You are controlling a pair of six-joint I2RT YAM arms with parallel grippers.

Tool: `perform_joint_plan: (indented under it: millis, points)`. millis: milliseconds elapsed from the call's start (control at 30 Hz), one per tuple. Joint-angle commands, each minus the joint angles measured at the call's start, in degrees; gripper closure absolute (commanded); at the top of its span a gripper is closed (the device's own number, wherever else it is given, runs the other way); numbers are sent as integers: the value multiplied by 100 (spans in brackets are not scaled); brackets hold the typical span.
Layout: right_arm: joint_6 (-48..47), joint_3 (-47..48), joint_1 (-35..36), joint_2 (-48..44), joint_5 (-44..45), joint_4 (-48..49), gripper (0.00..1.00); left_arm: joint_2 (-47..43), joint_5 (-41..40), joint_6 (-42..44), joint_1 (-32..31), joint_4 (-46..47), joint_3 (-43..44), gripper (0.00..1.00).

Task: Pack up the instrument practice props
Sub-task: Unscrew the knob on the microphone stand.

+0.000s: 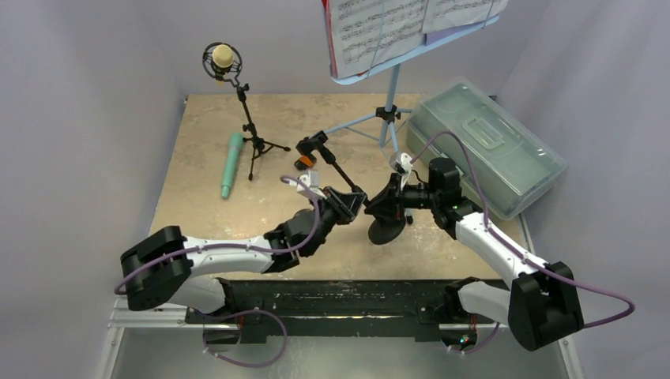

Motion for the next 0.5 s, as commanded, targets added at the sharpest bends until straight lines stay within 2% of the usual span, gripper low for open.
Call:
perform_joint_plan:
  millis: [0,33,67,133,367,467]
  points:
    - [-67,80,-47,-85,1216,-71,100,-387,-2561,-2559,-353,-5662,2284,100]
    - [-33,84,-44,-77,1344,-66,100,-205,-2665,-2998,-363,-6503,2648,100]
    - [-4,80,-42,-70,1427,-52,100,-80,-2678,-3252,-368,-6940,2917,100]
    - [40,71,-40,-71,1484,-21,100,98,-2567,-3328,-404,-7149,3190,100]
    - [238,77,-49,-77,1316,32,100,189,-2313,-2794,-452,-6758,3255,99]
    - [323,81,-44,-59,1148,63,100,-119,-2083,-1963,-452,-5988,2829,80]
